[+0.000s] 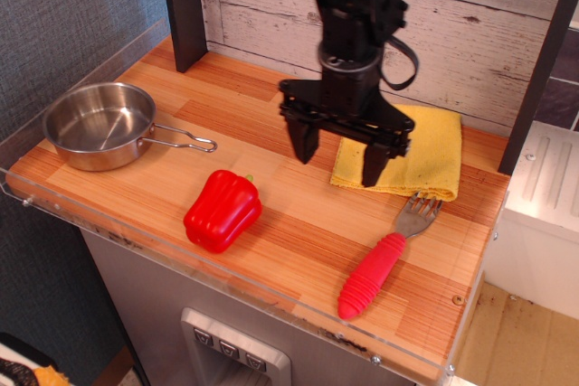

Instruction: Slide the yellow cloth to the back left-centre of the counter.

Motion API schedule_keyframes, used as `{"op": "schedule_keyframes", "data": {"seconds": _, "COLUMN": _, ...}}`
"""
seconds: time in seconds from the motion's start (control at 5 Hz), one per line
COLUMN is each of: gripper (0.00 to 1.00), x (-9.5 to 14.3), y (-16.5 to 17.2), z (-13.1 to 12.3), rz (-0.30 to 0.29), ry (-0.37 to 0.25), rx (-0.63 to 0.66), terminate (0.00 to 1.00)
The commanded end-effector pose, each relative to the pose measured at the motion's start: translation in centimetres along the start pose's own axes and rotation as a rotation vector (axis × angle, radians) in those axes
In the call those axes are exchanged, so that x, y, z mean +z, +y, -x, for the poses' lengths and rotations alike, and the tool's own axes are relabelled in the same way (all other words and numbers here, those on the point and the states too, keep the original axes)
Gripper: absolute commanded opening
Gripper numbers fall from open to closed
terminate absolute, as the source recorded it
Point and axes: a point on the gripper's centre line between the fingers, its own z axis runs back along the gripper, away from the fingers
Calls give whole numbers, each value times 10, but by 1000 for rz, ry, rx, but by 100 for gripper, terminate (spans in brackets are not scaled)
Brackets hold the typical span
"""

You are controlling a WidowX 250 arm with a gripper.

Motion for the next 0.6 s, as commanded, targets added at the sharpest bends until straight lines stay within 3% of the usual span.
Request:
{"op": "schedule_keyframes", "data": {"seconds": 0.0, "gripper": 100, "x": 3, "y": -11, "z": -46, "rz": 23, "ry": -64, "rx": 5, "terminate": 0}}
{"op": "schedule_keyframes", "data": {"seconds": 0.4, "gripper": 100, "x": 3, "y": -25, "z": -65, "rz": 54, "ry": -77, "rx": 8, "terminate": 0}}
